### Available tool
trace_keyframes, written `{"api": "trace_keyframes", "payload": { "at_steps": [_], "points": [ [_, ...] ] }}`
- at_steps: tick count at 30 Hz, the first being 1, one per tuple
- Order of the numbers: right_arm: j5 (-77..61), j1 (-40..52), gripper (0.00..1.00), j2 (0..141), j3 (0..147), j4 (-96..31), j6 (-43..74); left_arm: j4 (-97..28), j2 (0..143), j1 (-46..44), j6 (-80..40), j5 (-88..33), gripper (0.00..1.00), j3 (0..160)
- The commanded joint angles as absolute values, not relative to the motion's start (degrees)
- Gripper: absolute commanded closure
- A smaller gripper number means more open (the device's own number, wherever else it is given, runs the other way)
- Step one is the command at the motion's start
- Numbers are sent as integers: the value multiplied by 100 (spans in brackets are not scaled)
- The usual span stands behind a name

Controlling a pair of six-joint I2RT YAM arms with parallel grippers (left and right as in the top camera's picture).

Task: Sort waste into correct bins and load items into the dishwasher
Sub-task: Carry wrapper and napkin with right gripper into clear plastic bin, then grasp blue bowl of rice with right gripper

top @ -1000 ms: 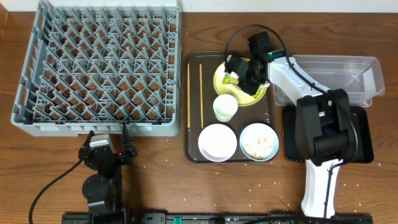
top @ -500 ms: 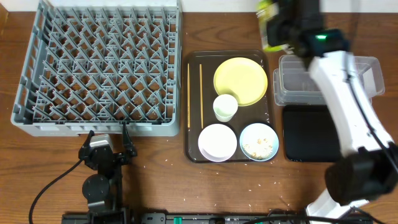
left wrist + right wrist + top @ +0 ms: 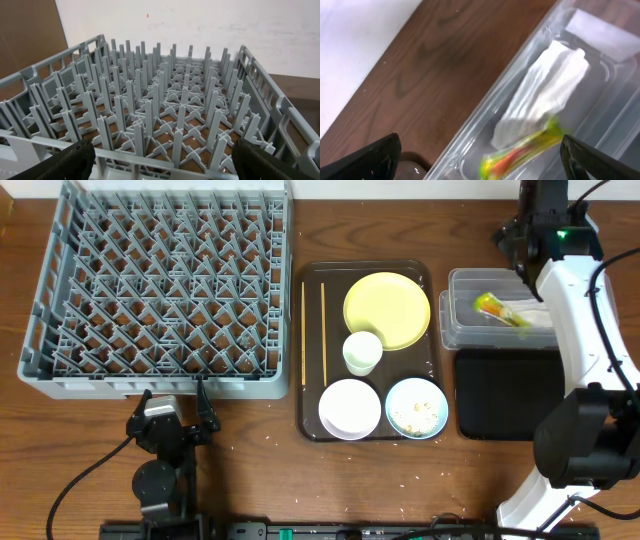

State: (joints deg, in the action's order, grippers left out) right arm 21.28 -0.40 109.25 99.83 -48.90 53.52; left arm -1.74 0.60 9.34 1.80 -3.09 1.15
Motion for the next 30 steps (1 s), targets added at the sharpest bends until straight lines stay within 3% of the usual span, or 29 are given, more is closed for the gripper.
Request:
{"api": "trace_keyframes", "payload": {
  "at_steps": [1,7,11,13,15,16,18,21,30],
  "points": [
    [2285,-30,1,10910,9961,-4917,5721,-381,27,969,257,-327,12,23],
    [2156,-32,1,10910,9961,-5059,5568,-379,27,969,257,-327,12,23],
    [1684,-30,1,10897,9963,-4963,4303,-381,27,969,257,-327,12,23],
    [1068,-14,17,10840,9963,-4897,3415,-381,27,969,257,-327,12,23],
    [246,30,23,10728,9963,-4858,2565,-381,27,969,257,-327,12,23],
    [-163,71,20,10654,9966,-4849,2167,-381,27,969,257,-327,12,23],
    [-821,180,3,10492,9963,-4910,1599,-381,27,969,257,-327,12,23],
    [-1413,432,1,10285,9963,-5325,1293,-379,27,969,257,-327,12,23],
    [-1439,1796,24,10256,9550,-6963,1352,-379,27,969,257,-327,12,23]
  ]
}}
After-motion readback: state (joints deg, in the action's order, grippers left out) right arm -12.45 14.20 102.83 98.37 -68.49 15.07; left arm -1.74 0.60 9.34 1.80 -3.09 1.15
